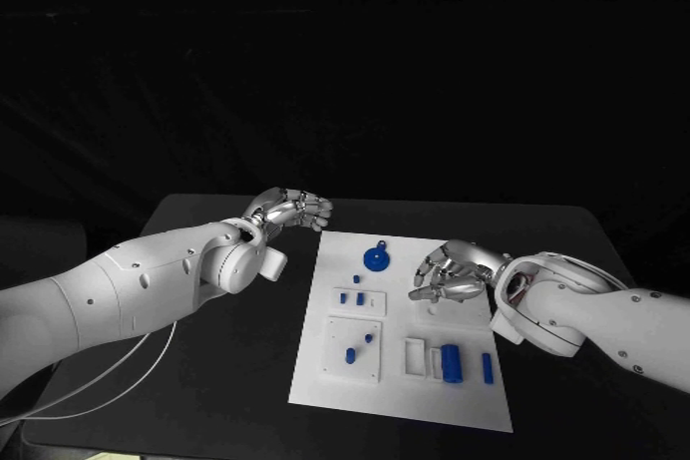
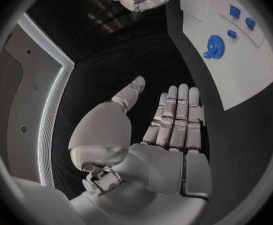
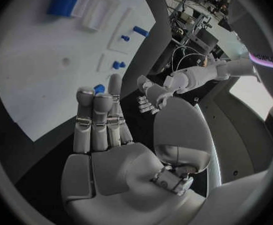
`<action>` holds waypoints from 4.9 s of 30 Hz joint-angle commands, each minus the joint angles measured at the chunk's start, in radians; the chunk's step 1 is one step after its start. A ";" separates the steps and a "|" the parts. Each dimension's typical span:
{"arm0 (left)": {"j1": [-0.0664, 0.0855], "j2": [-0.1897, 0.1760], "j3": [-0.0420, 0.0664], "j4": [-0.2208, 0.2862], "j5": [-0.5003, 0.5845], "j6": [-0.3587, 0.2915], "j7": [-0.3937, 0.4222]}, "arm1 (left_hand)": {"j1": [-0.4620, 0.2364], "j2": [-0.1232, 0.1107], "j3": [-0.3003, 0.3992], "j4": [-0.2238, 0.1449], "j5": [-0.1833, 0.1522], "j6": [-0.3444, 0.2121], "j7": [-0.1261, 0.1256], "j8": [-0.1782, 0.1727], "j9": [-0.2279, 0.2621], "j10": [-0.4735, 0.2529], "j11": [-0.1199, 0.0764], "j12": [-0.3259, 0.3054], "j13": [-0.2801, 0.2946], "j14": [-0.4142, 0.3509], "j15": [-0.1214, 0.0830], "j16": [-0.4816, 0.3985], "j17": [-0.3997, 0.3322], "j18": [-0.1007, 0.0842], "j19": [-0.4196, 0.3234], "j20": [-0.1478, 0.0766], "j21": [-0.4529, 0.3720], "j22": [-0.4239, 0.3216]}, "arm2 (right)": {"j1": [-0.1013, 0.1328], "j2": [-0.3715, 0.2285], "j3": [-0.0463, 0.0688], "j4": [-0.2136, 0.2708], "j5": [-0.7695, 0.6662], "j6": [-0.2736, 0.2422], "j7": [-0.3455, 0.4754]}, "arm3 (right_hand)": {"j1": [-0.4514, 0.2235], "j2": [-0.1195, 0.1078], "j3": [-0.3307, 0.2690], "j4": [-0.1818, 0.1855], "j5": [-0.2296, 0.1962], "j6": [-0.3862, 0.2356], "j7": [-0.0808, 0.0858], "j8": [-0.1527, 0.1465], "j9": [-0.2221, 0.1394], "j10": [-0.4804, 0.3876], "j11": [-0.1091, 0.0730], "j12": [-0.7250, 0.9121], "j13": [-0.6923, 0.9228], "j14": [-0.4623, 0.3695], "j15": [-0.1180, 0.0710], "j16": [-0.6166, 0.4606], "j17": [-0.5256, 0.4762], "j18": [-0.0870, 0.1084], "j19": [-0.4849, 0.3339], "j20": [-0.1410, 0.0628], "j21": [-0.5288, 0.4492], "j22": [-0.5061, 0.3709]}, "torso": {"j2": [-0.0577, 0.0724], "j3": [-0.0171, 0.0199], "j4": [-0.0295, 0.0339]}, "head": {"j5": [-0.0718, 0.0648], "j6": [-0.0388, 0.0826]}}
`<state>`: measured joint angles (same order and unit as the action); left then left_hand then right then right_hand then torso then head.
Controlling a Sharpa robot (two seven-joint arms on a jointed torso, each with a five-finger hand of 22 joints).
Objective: Assemble the parts on the task board
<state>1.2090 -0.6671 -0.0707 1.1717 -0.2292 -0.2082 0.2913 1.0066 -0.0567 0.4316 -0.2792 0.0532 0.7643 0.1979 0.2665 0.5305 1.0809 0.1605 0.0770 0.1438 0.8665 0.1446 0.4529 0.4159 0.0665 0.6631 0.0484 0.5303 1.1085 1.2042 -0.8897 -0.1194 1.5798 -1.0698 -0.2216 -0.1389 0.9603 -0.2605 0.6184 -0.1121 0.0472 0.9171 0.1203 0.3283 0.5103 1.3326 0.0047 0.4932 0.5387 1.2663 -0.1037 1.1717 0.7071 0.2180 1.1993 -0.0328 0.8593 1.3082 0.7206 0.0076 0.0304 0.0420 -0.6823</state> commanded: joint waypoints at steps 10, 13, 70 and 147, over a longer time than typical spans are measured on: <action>-0.044 0.026 0.000 -0.028 0.006 0.027 0.023 | -0.008 0.002 0.000 0.005 -0.003 0.008 0.000 0.006 0.001 0.008 -0.002 0.005 -0.001 0.007 0.002 -0.002 0.002 0.014 0.009 -0.001 -0.004 0.002 | 0.000 -0.074 -0.007 0.011 0.168 0.296 -0.253 | -0.012 0.050 0.018 0.063 0.003 0.025 -0.021 0.011 0.045 -0.147 -0.019 0.459 0.410 0.023 -0.018 0.114 0.104 0.044 0.047 -0.020 0.063 0.023 | -0.033 0.0227 -0.0083 | -0.068 0.000; -0.053 0.030 0.000 -0.031 0.006 0.034 0.024 | -0.011 0.002 -0.001 0.005 -0.003 0.009 -0.001 0.007 0.001 0.010 -0.003 0.006 -0.001 0.008 0.002 -0.002 0.003 0.014 0.010 -0.001 -0.004 0.003 | 0.000 -0.088 -0.013 0.023 0.171 0.313 -0.300 | -0.030 0.059 0.013 0.076 0.003 0.024 -0.021 0.010 0.045 -0.142 -0.018 0.475 0.421 0.025 -0.017 0.121 0.111 0.044 0.050 -0.018 0.068 0.023 | -0.042 0.0265 -0.0102 | -0.077 -0.006; -0.068 -0.022 -0.001 0.069 0.015 0.061 0.051 | -0.139 -0.081 0.010 0.086 -0.004 -0.035 0.012 0.002 -0.014 -0.048 0.013 -0.006 -0.040 -0.068 0.034 -0.074 0.014 0.013 -0.059 0.029 -0.061 0.026 | -0.077 0.011 -0.113 -0.010 -0.047 0.215 -0.454 | -0.195 0.006 0.062 0.204 0.002 0.007 -0.013 -0.017 0.093 -0.184 -0.010 0.607 0.553 0.015 -0.010 0.144 0.202 0.044 0.034 -0.034 0.140 0.018 | -0.078 0.0300 -0.0132 | -0.131 -0.068; -0.065 -0.028 -0.001 0.065 0.015 0.059 0.033 | -0.135 -0.055 0.010 0.080 -0.004 -0.035 0.012 0.007 -0.013 -0.046 0.016 -0.003 -0.043 -0.065 0.034 -0.075 0.020 0.014 -0.059 0.029 -0.063 0.034 | -0.002 0.026 -0.116 0.036 0.140 0.207 -0.464 | -0.186 0.120 0.135 0.044 0.001 0.107 -0.035 -0.017 0.107 -0.148 -0.030 0.599 0.549 0.029 -0.024 0.132 0.242 0.044 0.024 -0.009 0.185 0.014 | -0.076 0.0280 -0.0145 | -0.126 -0.066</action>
<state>1.1417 -0.6972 -0.0725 1.2343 -0.2188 -0.1584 0.3189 0.8719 -0.1219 0.4428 -0.1993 0.0531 0.7340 0.1925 0.2702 0.5180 1.0343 0.1713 0.0696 0.1014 0.8038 0.1786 0.3831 0.4345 0.0594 0.6077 0.0786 0.4722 1.1413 1.2037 -0.8676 -0.2351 1.6169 -1.0118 -0.0433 -0.6009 0.7840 -0.1363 0.7496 -0.0611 0.0456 1.0007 0.0699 0.3107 0.6187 1.1798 -0.0250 1.0956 1.0892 1.2938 -0.1235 1.3069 0.9482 0.2162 1.2254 -0.0445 1.0400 1.3076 0.6444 0.0359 0.0150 -0.0843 -0.7474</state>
